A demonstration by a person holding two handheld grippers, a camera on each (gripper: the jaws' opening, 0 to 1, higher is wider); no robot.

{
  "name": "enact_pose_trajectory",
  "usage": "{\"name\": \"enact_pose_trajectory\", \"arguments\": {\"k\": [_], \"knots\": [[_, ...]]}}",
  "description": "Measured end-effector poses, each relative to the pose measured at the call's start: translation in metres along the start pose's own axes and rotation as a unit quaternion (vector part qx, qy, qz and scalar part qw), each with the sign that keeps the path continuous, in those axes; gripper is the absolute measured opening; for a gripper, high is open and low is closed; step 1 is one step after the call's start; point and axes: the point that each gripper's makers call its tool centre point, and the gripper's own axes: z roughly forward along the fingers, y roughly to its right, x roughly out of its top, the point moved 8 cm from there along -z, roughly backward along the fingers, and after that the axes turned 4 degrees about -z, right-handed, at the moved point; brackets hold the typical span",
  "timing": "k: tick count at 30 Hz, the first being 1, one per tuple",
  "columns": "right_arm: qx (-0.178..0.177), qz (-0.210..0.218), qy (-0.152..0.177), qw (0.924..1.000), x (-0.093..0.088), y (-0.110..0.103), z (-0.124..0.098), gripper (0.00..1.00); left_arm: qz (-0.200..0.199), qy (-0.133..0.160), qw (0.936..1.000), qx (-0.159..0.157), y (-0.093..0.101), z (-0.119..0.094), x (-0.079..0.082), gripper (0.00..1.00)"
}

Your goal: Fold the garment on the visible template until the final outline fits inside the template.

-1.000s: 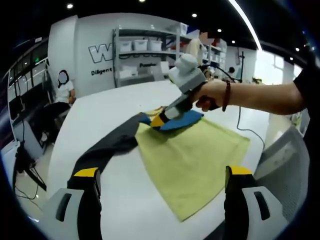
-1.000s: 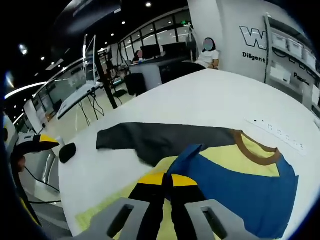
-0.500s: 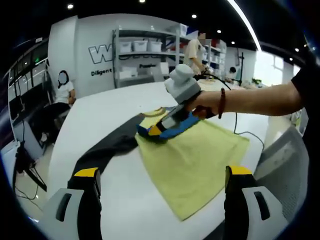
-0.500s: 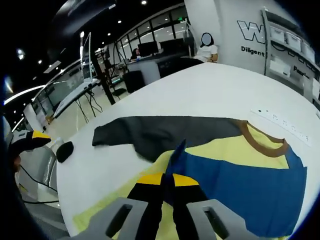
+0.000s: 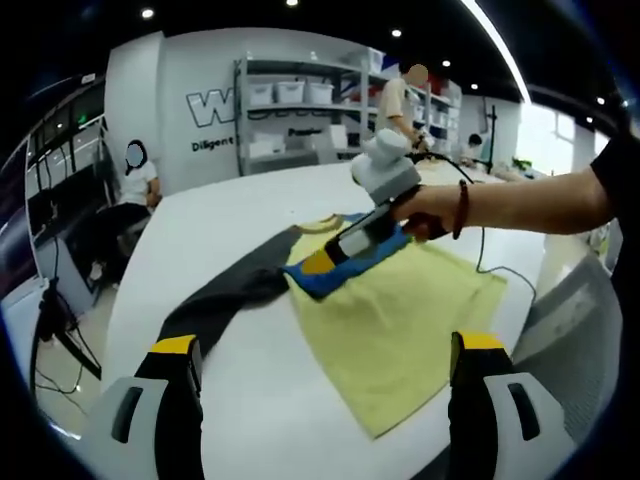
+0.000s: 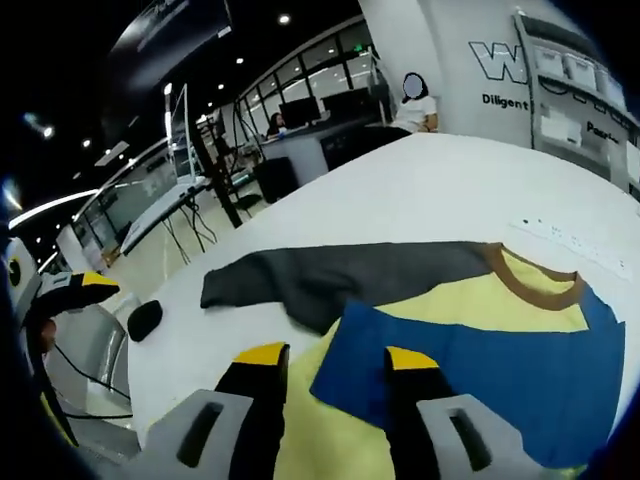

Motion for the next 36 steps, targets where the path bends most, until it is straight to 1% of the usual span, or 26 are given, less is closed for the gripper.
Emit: {"name": "enact_pose_trajectory", "arguments": {"k": [4,8,9,11,16,24,29,31,34,36], "knots": [[-0.014,0.008,0.013,0.9998,0.002,0.005,-0.008,0.61,-0.004,0.002,1.0000,0.006,-0.003,0.000,0.001,0.99],[-0.033,0.016,0.030,0.9989,0.004,0.009,-0.018,0.87,-0.007,0.001,0.9999,0.014,-0.006,0.000,0.000,0.99],[-0.035,0.015,0.036,0.9986,0.004,0.011,-0.022,0.91,-0.008,0.002,0.9998,0.016,-0.007,-0.001,0.001,0.99],[-0.041,0.017,0.038,0.9983,0.003,0.014,-0.029,0.95,-0.008,0.002,0.9997,0.022,-0.009,-0.001,0.001,0.99],[-0.062,0.024,0.036,0.9971,-0.004,0.030,-0.050,0.99,-0.014,0.003,0.9994,0.032,-0.016,-0.003,0.001,0.99],[-0.101,0.035,0.039,0.9935,-0.018,0.061,-0.083,0.99,-0.016,0.005,0.9992,0.035,-0.019,-0.002,0.002,0.99],[-0.122,0.056,0.034,0.9903,-0.030,0.081,-0.097,0.99,-0.018,0.005,0.9992,0.034,-0.018,-0.001,0.002,0.99],[-0.128,0.058,0.032,0.9896,-0.035,0.088,-0.101,0.99,-0.018,0.005,0.9993,0.034,-0.018,-0.001,0.002,0.99],[-0.137,0.070,0.026,0.9878,-0.042,0.097,-0.104,0.99,-0.019,0.005,0.9993,0.033,-0.017,0.000,0.001,0.99],[-0.143,0.071,0.022,0.9870,-0.047,0.103,-0.105,0.99,-0.019,0.004,0.9993,0.033,-0.017,0.000,0.001,0.99]]}}
